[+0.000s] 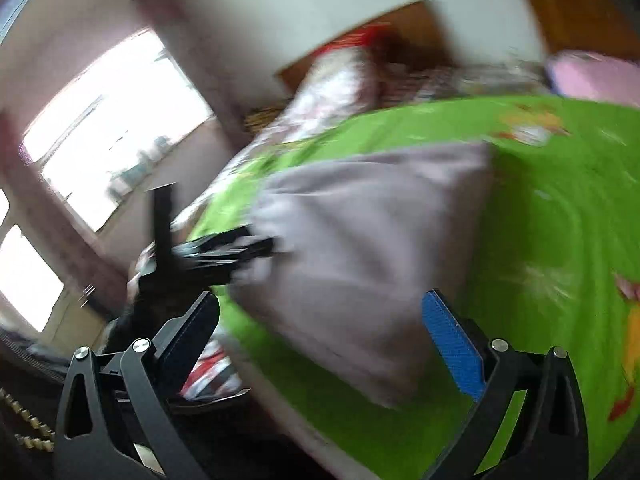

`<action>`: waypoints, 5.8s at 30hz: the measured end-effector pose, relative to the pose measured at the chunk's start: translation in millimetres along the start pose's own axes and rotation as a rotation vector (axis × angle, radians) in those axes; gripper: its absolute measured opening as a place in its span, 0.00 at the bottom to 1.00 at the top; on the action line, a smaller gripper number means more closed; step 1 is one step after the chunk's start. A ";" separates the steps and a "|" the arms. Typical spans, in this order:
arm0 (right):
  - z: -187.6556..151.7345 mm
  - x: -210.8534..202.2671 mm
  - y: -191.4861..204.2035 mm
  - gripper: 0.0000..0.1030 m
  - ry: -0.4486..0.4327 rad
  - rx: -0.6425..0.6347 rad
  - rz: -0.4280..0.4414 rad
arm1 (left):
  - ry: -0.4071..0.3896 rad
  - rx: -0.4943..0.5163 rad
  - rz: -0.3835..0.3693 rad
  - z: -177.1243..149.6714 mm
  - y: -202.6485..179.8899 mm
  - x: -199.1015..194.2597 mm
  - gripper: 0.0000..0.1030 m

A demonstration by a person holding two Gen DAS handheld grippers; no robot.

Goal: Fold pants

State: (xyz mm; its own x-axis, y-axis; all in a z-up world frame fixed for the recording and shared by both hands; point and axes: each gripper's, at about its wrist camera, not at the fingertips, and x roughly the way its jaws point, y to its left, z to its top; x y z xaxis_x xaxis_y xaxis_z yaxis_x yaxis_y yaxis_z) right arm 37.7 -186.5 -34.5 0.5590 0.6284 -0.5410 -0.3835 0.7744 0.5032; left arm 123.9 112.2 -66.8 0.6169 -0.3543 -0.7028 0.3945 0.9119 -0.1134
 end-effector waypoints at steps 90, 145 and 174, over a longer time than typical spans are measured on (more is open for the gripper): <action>-67.6 -67.2 69.1 0.96 -0.510 -0.116 -0.556 | -0.515 0.049 0.510 -62.3 -61.3 -146.6 0.99; -94.0 -21.7 71.5 0.96 -0.292 -0.252 -0.604 | -0.265 -0.015 0.362 -93.6 -95.0 -92.5 0.98; -95.6 -22.9 70.2 0.96 -0.290 -0.239 -0.600 | -0.257 -0.020 0.363 -96.0 -91.4 -90.6 0.98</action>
State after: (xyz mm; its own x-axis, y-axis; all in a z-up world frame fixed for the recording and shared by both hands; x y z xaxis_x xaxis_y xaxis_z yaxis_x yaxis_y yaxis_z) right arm -72.2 -139.5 -51.2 0.8848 0.0691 -0.4609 -0.0806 0.9967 -0.0053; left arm -33.5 80.8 -60.1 0.8631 -0.0482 -0.5028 0.1095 0.9896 0.0931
